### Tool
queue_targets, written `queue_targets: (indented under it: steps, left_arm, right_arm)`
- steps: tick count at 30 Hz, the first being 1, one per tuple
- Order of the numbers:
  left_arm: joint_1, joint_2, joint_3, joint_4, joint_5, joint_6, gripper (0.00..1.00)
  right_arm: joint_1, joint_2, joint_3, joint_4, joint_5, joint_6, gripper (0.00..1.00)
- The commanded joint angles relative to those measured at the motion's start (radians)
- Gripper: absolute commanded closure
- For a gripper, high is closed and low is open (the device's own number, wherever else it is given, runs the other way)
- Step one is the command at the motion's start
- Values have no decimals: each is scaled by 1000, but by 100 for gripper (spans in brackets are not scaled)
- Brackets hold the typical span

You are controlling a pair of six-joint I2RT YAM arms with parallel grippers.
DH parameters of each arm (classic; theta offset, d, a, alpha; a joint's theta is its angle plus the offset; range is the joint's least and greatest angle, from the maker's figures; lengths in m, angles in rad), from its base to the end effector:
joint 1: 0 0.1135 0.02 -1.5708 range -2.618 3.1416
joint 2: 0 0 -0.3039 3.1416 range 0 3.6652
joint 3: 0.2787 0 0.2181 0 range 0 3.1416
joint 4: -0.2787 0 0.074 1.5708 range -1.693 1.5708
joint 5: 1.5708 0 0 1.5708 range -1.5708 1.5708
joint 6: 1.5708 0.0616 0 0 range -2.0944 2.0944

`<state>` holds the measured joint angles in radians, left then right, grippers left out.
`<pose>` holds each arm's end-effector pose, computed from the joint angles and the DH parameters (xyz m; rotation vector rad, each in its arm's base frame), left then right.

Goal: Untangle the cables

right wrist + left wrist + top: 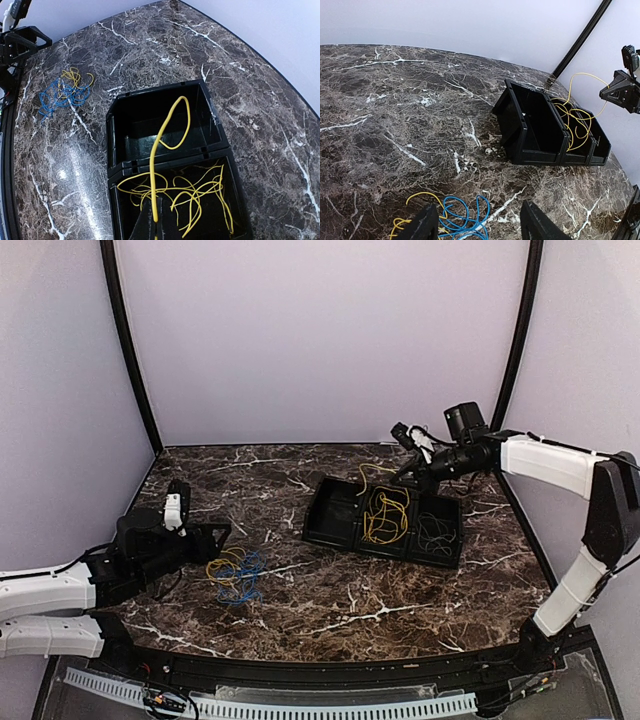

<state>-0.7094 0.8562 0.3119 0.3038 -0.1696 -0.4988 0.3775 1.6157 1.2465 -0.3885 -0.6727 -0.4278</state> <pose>0.1298 -0.0977 0.2537 0.0722 1.8632 -0.6988 0.3015 0.1609 0.3134 -1.1737 1.9056 0.7496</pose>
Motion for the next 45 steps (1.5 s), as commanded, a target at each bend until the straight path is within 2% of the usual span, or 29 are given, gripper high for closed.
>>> queue_targets:
  steps: [1, 9, 19, 26, 34, 45]
  left_arm:
    - [4, -13, 8, 3, -17, 16, 42]
    - [2, -19, -4, 8, -26, 14, 42]
    - [2, -13, -13, 26, -33, 17, 42]
    - [4, 11, -17, 41, -24, 16, 42]
    - [4, 14, -13, 31, -19, 14, 42]
    - [3, 8, -33, 30, -17, -11, 42]
  right_arm:
    - [-16, 2, -57, 61, -17, 11, 100]
    - [-22, 68, -66, 11, 47, -14, 100]
    - [-99, -50, -142, -14, 21, -38, 100]
    - [-106, -62, -171, -29, 32, -65, 100]
    - [-85, 90, -25, -106, 109, -28, 100]
    - [40, 259, 150, -140, 275, -3, 100]
